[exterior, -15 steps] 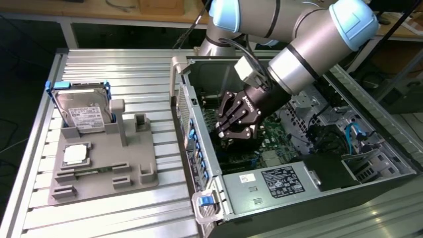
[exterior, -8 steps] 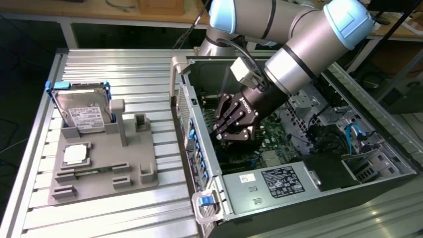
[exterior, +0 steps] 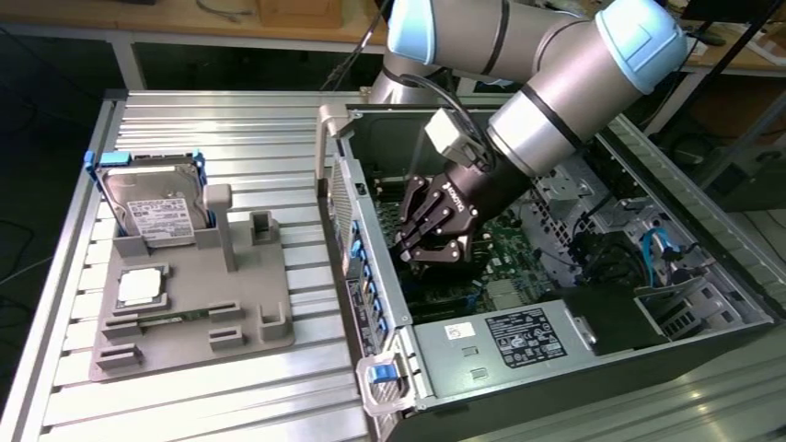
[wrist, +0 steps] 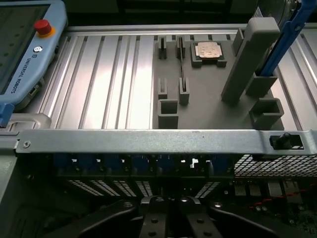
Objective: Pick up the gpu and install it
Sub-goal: 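Press down on the gpu until it lock into place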
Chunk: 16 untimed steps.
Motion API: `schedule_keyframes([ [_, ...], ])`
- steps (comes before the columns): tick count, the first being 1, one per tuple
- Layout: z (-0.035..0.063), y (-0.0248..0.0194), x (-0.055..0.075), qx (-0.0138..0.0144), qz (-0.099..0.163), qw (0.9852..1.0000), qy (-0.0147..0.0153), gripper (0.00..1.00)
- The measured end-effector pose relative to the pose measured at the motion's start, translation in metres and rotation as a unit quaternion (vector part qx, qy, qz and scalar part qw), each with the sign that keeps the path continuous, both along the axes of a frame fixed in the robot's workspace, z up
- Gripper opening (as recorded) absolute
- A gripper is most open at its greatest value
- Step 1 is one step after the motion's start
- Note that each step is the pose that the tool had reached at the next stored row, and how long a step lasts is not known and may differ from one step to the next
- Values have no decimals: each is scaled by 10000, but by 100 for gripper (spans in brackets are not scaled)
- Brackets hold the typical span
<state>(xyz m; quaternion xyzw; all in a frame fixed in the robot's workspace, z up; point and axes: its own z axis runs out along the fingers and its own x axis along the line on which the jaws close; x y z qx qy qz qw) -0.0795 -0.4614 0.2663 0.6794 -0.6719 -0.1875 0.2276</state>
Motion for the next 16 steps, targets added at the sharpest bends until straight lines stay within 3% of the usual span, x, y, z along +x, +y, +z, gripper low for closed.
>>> schedule_keyframes([
  [3,-8,28,0,5,0,10000,-1,11],
  [4,-8,41,0,-12,0,10000,-1,11],
  [5,-7,55,1,-48,1,10000,-1,11],
  [7,-7,78,0,-79,1,10000,0,11],
  [11,-12,85,1,-80,1,10000,0,11],
  [12,-15,70,0,-76,-1,10000,2,11],
  [16,-33,-60,2,-34,0,10000,-3,11],
])
